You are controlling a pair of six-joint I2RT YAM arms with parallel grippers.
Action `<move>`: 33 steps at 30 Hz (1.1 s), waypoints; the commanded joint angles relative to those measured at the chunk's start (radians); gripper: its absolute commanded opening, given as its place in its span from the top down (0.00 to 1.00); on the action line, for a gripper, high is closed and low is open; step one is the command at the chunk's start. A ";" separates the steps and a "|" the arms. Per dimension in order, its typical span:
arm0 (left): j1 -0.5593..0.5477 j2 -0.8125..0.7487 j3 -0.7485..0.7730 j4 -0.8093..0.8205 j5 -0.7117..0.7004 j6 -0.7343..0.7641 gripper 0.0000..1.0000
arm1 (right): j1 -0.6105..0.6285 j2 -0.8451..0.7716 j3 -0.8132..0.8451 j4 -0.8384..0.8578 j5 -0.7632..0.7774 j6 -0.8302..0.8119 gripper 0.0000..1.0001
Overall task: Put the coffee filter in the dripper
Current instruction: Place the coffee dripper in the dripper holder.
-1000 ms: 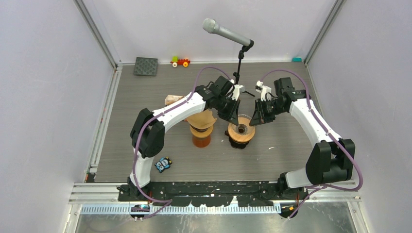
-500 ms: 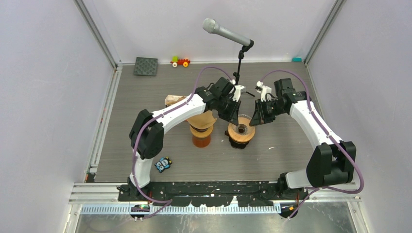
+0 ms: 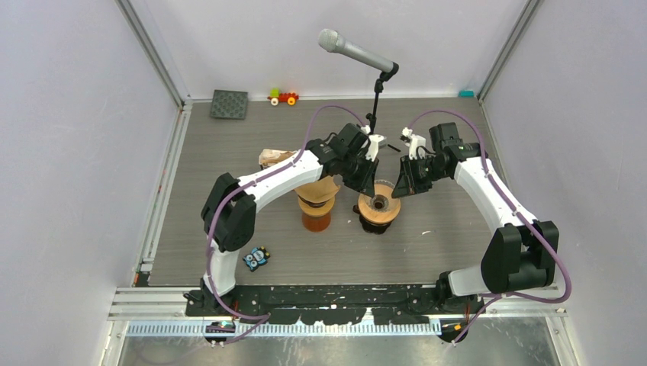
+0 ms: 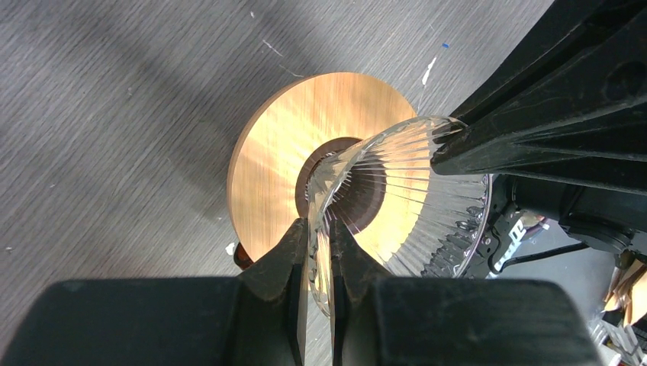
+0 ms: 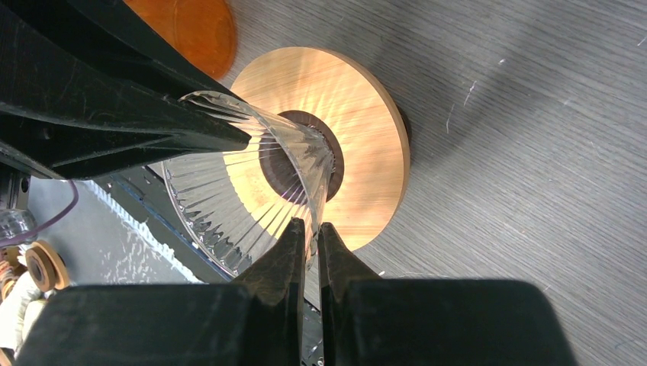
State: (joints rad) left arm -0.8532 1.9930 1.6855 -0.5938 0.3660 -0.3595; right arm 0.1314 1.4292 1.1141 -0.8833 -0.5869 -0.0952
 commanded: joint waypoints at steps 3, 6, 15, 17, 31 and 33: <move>-0.103 0.127 -0.095 -0.034 0.007 0.080 1.00 | 0.048 0.106 -0.097 0.093 0.212 -0.094 0.99; -0.103 0.119 -0.087 -0.042 0.006 0.088 1.00 | 0.050 0.108 -0.090 0.090 0.209 -0.090 0.99; -0.076 0.080 -0.009 -0.090 -0.019 0.104 0.97 | 0.047 0.029 -0.040 0.082 0.146 -0.042 0.93; -0.066 0.077 0.014 -0.103 -0.021 0.106 0.96 | 0.048 0.028 -0.021 0.072 0.136 -0.032 0.90; -0.038 0.082 0.130 -0.149 -0.005 0.104 0.83 | 0.045 0.002 0.084 0.028 0.138 -0.008 0.76; -0.034 0.077 0.139 -0.151 -0.005 0.103 0.79 | 0.045 -0.004 0.091 0.028 0.143 -0.005 0.73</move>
State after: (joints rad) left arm -0.8753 2.0445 1.8061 -0.6899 0.3313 -0.2848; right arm 0.1761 1.4342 1.1549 -0.8936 -0.4877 -0.0849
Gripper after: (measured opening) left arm 0.180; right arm 0.249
